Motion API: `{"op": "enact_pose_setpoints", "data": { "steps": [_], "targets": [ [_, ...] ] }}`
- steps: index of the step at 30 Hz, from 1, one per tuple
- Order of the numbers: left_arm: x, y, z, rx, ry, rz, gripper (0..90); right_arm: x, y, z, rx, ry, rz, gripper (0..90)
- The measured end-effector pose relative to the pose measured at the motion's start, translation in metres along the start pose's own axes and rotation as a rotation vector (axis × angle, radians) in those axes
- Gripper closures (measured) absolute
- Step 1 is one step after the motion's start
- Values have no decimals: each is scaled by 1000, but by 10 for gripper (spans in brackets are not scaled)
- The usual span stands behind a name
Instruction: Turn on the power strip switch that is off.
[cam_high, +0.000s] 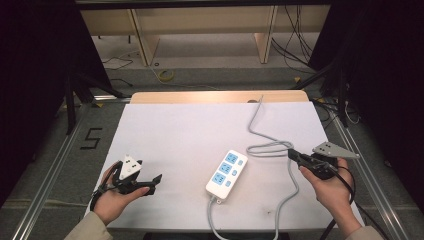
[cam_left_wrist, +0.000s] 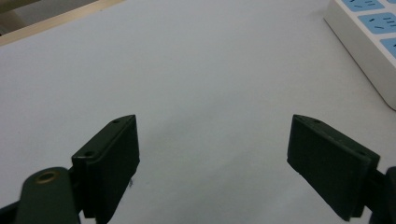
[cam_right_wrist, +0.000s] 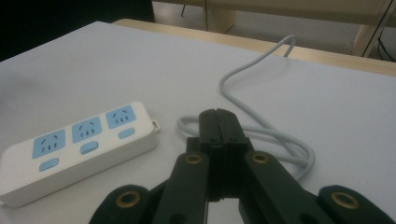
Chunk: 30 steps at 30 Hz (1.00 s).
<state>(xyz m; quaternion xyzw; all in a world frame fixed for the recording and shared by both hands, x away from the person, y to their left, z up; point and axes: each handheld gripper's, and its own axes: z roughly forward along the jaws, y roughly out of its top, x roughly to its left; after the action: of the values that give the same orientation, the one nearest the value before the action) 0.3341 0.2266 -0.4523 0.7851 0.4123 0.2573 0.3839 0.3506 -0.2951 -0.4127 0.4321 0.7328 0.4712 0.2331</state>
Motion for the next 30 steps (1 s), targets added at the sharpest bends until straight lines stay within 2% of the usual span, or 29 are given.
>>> {"op": "enact_pose_setpoints", "data": {
  "steps": [30],
  "targets": [
    [-1,0,1,-4,-4,1,164,27,5,18,30,83,-58,900]
  ]
}}
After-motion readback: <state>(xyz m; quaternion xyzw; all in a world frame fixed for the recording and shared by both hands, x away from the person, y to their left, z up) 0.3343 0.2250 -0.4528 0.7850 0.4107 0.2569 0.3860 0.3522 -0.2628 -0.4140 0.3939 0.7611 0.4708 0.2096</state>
